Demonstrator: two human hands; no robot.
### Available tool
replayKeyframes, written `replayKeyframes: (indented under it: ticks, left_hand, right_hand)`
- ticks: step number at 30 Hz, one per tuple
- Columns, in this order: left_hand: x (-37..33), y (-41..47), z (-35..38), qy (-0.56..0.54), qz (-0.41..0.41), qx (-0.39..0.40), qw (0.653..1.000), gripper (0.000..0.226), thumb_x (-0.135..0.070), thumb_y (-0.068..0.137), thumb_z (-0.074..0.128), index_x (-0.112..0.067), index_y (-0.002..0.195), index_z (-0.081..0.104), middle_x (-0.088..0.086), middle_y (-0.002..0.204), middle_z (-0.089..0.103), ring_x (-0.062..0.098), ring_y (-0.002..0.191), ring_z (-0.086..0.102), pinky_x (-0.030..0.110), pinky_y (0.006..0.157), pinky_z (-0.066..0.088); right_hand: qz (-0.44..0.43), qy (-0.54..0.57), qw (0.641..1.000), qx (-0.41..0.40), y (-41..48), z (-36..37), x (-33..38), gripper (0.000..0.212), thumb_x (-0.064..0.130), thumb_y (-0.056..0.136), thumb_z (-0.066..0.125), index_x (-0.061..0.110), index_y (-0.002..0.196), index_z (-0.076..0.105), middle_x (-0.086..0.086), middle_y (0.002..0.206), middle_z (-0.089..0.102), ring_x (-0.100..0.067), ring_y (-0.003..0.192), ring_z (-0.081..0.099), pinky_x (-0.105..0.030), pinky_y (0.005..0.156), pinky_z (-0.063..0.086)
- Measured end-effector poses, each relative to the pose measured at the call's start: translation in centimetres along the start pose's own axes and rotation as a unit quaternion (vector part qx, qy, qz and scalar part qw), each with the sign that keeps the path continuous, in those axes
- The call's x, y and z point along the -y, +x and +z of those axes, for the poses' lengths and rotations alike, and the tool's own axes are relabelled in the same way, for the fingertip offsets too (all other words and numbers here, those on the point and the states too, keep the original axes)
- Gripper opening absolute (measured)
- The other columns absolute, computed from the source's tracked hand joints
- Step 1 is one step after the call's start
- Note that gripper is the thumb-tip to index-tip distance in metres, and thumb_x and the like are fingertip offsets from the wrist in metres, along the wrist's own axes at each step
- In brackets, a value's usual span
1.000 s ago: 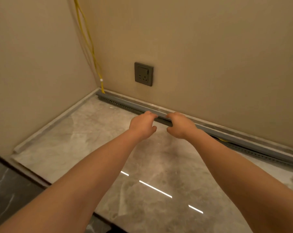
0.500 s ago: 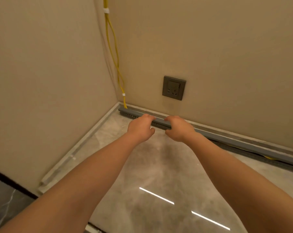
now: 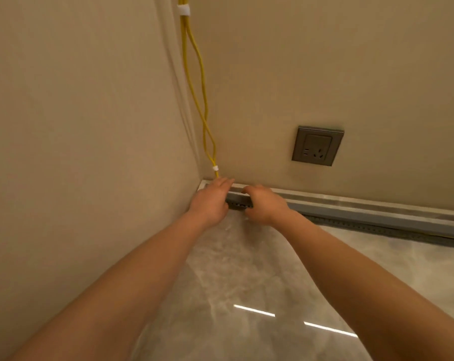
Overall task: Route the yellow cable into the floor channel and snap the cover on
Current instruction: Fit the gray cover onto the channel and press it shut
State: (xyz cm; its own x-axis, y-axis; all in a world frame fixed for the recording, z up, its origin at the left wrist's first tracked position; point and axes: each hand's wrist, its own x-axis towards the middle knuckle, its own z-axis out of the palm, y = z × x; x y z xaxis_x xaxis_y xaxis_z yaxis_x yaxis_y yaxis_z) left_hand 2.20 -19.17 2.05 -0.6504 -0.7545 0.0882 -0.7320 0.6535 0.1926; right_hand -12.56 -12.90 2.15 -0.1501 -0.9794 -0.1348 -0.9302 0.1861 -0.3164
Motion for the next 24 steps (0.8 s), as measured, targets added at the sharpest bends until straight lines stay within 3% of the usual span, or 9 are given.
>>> replayKeyframes:
  ticks: [3, 6, 9, 14, 20, 24]
  left_hand:
    - [1.4, 1.2, 0.2, 0.019, 0.034, -0.015, 0.999, 0.072, 0.001, 0.086, 0.052, -0.023, 0.151, 0.031, 0.000, 0.154, 0.036, 0.017, 0.145, 0.028, 0.032, 0.112, 0.030]
    - [2.9, 2.1, 0.7, 0.058, 0.077, -0.034, 0.995, 0.073, -0.001, 0.084, 0.056, -0.023, 0.150, 0.033, 0.002, 0.143, 0.050, 0.020, 0.138, 0.038, 0.033, 0.105, 0.035]
    - [3.7, 2.4, 1.5, 0.069, 0.109, -0.017, 0.992, 0.067, -0.007, 0.088, 0.055, -0.018, 0.150, 0.034, 0.007, 0.145, 0.049, 0.020, 0.142, 0.034, 0.035, 0.105, 0.035]
    - [4.1, 3.0, 2.7, 0.077, 0.086, -0.012, 0.993, 0.057, -0.010, 0.095, 0.044, -0.018, 0.150, 0.033, 0.009, 0.151, 0.041, 0.018, 0.145, 0.029, 0.036, 0.107, 0.035]
    - [3.6, 2.0, 2.1, 0.053, 0.054, -0.037, 0.996, 0.049, -0.010, 0.088, 0.054, -0.015, 0.137, 0.050, 0.008, 0.128, 0.058, 0.024, 0.123, 0.052, 0.040, 0.085, 0.050]
    - [3.7, 2.0, 1.6, 0.084, 0.045, -0.015, 0.995, 0.040, -0.014, 0.092, 0.055, -0.020, 0.131, 0.054, 0.004, 0.122, 0.059, 0.020, 0.125, 0.048, 0.037, 0.087, 0.048]
  right_hand:
    - [-0.004, -0.001, 1.000, 0.005, 2.0, 1.0, 0.8, 0.050, 0.021, 0.082, 0.059, 0.024, 0.132, 0.054, -0.010, 0.128, 0.058, -0.033, 0.120, 0.055, -0.044, 0.093, 0.051]
    - [-0.001, -0.004, 1.000, 0.001, 3.4, 2.2, 1.7, 0.045, 0.026, 0.080, 0.058, 0.028, 0.125, 0.056, -0.007, 0.121, 0.065, -0.033, 0.112, 0.061, -0.041, 0.085, 0.051]
    - [0.002, -0.010, 1.000, -0.029, 4.4, 3.3, 2.4, 0.043, 0.036, 0.084, 0.059, 0.025, 0.125, 0.057, -0.007, 0.117, 0.068, -0.032, 0.107, 0.064, -0.039, 0.081, 0.051]
    - [-0.008, -0.013, 0.998, -0.053, 4.9, 3.5, 2.1, 0.046, 0.041, 0.085, 0.061, 0.024, 0.127, 0.058, -0.008, 0.118, 0.068, -0.032, 0.109, 0.063, -0.039, 0.079, 0.051]
    - [-0.022, -0.037, 0.998, -0.048, 3.8, 3.2, 1.4, 0.027, 0.040, 0.086, 0.063, 0.022, 0.106, 0.069, -0.006, 0.102, 0.072, -0.030, 0.096, 0.065, -0.032, 0.066, 0.044]
    - [-0.029, -0.050, 0.998, -0.034, 2.7, 2.6, 1.0, 0.025, 0.039, 0.087, 0.063, 0.024, 0.105, 0.069, -0.004, 0.097, 0.070, -0.028, 0.092, 0.063, -0.029, 0.063, 0.037]
